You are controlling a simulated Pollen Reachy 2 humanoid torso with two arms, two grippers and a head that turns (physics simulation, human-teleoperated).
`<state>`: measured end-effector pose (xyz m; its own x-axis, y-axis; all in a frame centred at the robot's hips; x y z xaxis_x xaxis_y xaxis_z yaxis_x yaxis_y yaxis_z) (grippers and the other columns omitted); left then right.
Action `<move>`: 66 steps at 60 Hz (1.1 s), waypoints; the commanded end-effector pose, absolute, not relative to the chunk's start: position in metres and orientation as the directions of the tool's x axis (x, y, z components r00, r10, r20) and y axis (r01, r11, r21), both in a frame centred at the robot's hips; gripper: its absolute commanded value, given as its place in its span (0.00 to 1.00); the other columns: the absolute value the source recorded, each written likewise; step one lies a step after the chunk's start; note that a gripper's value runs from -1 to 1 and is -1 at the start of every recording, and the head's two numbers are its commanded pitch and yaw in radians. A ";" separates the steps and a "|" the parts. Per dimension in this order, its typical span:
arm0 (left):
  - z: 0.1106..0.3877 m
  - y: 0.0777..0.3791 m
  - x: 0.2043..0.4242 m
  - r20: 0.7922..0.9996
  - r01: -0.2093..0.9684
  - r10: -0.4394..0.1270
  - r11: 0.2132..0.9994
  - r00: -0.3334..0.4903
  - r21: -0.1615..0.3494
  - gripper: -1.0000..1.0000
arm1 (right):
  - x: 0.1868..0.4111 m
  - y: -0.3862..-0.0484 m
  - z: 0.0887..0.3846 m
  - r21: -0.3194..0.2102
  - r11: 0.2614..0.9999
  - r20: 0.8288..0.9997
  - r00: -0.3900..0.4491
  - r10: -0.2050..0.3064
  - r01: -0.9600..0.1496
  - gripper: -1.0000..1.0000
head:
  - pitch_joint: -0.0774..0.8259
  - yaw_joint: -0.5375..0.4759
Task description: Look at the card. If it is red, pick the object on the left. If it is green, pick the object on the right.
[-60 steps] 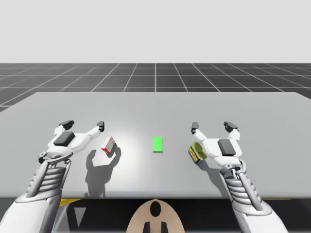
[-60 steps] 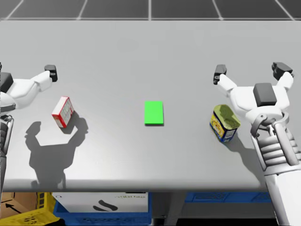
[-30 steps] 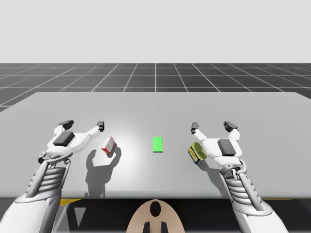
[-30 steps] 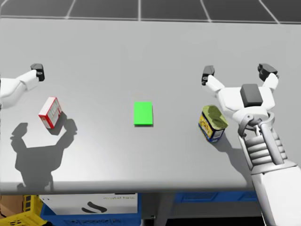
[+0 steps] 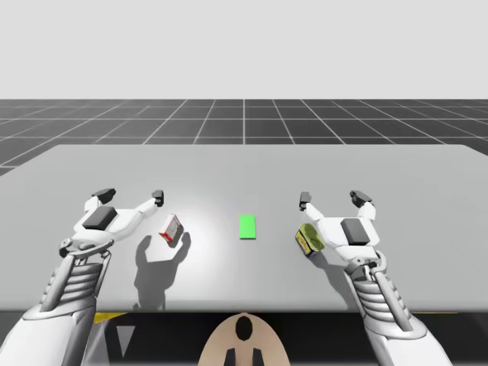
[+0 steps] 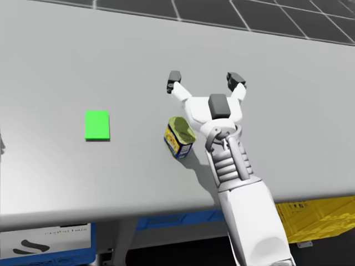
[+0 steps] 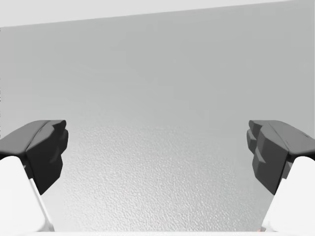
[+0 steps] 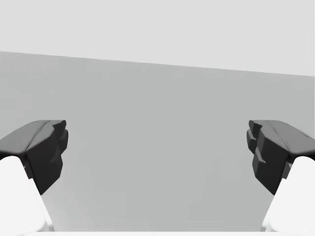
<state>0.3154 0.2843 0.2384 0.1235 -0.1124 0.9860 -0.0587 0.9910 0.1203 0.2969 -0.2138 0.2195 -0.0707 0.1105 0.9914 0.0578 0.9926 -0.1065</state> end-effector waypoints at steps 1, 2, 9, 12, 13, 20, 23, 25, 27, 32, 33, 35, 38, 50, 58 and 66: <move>0.238 0.284 0.315 0.986 -0.065 -0.114 0.990 0.121 0.123 0.00 | 0.296 -0.209 0.218 -0.083 0.995 0.994 -0.066 0.086 0.053 0.00 | 0.89 0.19; 0.238 0.284 0.315 0.986 -0.065 -0.114 0.990 0.121 0.123 0.00 | 0.296 -0.209 0.218 -0.083 0.995 0.994 -0.066 0.086 0.053 0.00 | 0.89 0.19; 0.239 0.284 0.314 0.987 -0.070 -0.110 0.990 0.119 0.119 0.00 | 0.291 -0.209 0.220 -0.078 0.996 0.995 -0.064 0.081 0.051 0.00 | 0.89 0.19; 0.239 0.284 0.313 0.987 -0.073 -0.108 0.990 0.116 0.117 0.00 | 0.284 -0.209 0.225 -0.069 0.997 0.995 -0.067 0.072 0.041 0.00 | 0.88 0.19; 0.239 0.284 0.313 0.987 -0.074 -0.108 0.990 0.115 0.117 0.00 | 0.282 -0.209 0.225 -0.068 0.997 0.995 -0.068 0.070 0.038 0.00 | 0.88 0.20; 0.238 0.284 0.313 0.987 -0.084 -0.114 0.989 0.111 0.124 0.00 | 0.260 -0.205 0.230 -0.064 0.998 0.995 -0.074 0.064 0.008 0.00 | 0.88 0.20; 0.238 0.284 0.313 0.987 -0.085 -0.114 0.989 0.109 0.124 0.00 | 0.250 -0.203 0.231 -0.062 0.998 0.996 -0.070 0.062 -0.007 0.00 | 0.88 0.20; 0.238 0.284 0.314 0.988 -0.085 -0.114 0.989 0.108 0.123 0.00 | 0.242 -0.201 0.231 -0.061 0.998 0.996 -0.067 0.060 -0.017 0.00 | 0.88 0.20; 0.238 0.284 0.313 0.988 -0.084 -0.114 0.989 0.107 0.123 0.00 | 0.236 -0.201 0.231 -0.064 0.998 0.996 -0.068 0.062 -0.023 0.00 | 0.88 0.20; 0.239 0.284 0.313 0.988 -0.084 -0.112 0.989 0.105 0.121 0.00 | 0.215 -0.203 0.229 -0.023 0.999 0.998 -0.052 0.021 -0.046 0.00 | 0.88 0.19; 0.239 0.284 0.313 0.988 -0.085 -0.111 0.989 0.105 0.120 0.00 | 0.213 -0.204 0.228 -0.018 0.999 0.999 -0.049 0.015 -0.047 0.00 | 0.88 0.19; 0.239 0.284 0.313 0.988 -0.084 -0.111 0.989 0.105 0.120 0.00 | 0.208 -0.204 0.227 -0.007 0.998 0.999 -0.042 0.004 -0.054 0.00 | 0.88 0.19; 0.239 0.285 0.313 0.988 -0.084 -0.110 0.989 0.104 0.119 0.00 | 0.197 -0.204 0.220 0.016 0.998 1.000 -0.017 -0.017 -0.068 0.00 | 0.88 0.19; 0.239 0.285 0.313 0.988 -0.083 -0.111 0.989 0.103 0.120 0.00 | 0.172 -0.202 0.191 0.043 0.991 0.999 0.025 -0.040 -0.126 0.00 | 0.89 0.19; 0.238 0.285 0.313 0.988 -0.086 -0.113 0.989 0.107 0.122 0.00 | 0.173 -0.203 0.166 0.090 0.984 0.995 0.057 -0.082 -0.157 0.00 | 0.89 0.19; 0.238 0.284 0.313 0.987 -0.087 -0.113 0.989 0.110 0.123 0.00 | 0.184 -0.205 0.152 0.134 0.977 0.986 0.119 -0.115 -0.167 0.00 | 0.89 0.18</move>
<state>0.3130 0.2845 0.2385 0.1069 -0.1127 0.9879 -0.0862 0.9888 0.1221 0.1796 -0.2096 0.1699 0.0709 -0.0421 0.9966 -0.1620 0.9854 0.0531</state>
